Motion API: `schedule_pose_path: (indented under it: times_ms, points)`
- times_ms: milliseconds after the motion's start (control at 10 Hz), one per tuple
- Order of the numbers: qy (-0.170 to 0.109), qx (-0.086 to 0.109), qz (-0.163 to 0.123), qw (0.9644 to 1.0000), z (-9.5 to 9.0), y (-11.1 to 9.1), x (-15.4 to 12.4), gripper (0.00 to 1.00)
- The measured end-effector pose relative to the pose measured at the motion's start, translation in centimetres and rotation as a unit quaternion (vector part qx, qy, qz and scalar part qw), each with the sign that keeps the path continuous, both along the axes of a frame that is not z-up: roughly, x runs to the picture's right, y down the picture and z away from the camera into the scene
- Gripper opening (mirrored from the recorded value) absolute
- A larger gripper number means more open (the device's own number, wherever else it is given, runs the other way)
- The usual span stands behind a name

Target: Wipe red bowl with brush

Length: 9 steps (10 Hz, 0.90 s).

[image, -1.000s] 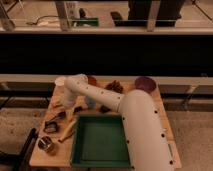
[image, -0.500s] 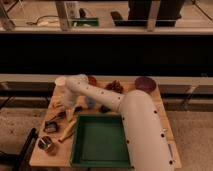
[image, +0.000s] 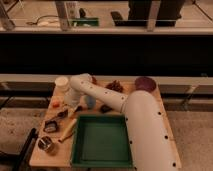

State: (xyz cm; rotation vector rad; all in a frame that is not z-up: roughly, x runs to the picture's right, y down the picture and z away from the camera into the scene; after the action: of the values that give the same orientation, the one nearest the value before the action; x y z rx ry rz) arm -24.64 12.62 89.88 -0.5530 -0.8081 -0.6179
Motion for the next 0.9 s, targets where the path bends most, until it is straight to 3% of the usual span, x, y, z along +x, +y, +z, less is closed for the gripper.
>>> schedule_pose_path:
  times_ms: [400,700,900]
  points:
    - [0.012,-0.016,-0.008,0.9998,0.44,0.29,0.15,0.6]
    - [0.012,-0.015,-0.011,0.9998,0.4,0.22,0.4,0.5]
    - [0.016,-0.019,-0.018,0.9995,0.51,0.54,0.38,0.5]
